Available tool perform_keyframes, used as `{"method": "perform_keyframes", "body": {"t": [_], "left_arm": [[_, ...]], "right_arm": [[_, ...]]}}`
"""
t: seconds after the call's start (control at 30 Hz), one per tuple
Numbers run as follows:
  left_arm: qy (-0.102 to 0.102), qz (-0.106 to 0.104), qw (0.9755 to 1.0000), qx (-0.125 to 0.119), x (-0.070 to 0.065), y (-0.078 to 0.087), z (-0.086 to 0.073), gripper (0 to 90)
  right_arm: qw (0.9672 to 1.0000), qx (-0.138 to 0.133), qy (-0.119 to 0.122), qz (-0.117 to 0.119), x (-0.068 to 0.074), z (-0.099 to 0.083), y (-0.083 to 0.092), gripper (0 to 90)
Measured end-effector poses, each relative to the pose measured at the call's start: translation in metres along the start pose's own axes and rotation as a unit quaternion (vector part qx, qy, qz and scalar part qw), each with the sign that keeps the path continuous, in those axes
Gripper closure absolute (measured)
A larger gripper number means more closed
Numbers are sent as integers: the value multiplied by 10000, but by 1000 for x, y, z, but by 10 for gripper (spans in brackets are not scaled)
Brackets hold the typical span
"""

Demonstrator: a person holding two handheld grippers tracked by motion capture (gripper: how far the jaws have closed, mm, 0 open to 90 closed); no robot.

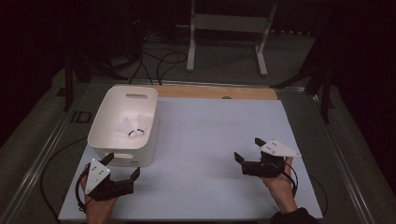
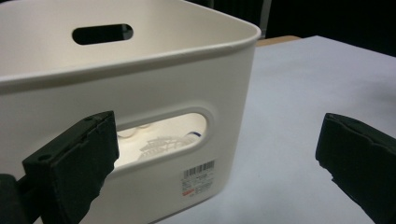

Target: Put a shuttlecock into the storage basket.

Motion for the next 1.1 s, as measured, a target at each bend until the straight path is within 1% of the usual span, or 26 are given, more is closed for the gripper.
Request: {"method": "perform_keyframes", "body": {"t": [0.1, 0.2, 0.3, 0.4, 0.57, 0.77, 0.87, 1.0, 1.1], "left_arm": [[23, 7, 10000, -38, 3, 2, 2, 1], [-10, -21, 10000, -40, 4, 4, 2, 1], [32, -36, 10000, -75, 6, 5, 3, 1], [51, -61, 9999, -98, 8, 5, 2, 1], [64, -81, 9999, -103, 8, 4, 0, 1], [62, -76, 9999, -94, 9, 3, -2, 1], [75, -110, 9999, -108, 9, 4, -3, 1], [47, -106, 9999, -101, 8, 3, -3, 1], [33, -105, 9999, -108, 7, 3, -3, 1]], "right_arm": [[9999, -68, -82, 1, -3, -8, 3, 77], [9997, -142, -180, -18, -4, -16, 6, 77], [9992, -279, -275, -34, -6, -22, 8, 77], [9990, -367, -265, -39, -6, -27, 10, 78], [9982, -568, -208, -54, -6, -29, 13, 78], [9966, -774, -271, -118, -7, -30, 20, 78], [9960, -820, -290, -201, -10, -33, 25, 78], [9954, -864, -328, -238, -14, -35, 28, 78], [9954, -865, -352, -191, -13, -35, 27, 78]]}}
Point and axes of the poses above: each handheld gripper's, and its own axes: y roughly backward along the jaws, z roughly out of its top, x roughly to its left, the point moved 10 cm from there along -y, roughly forward along the jaws, and after that the axes turned 4 degrees about x, right-handed, at the moved point
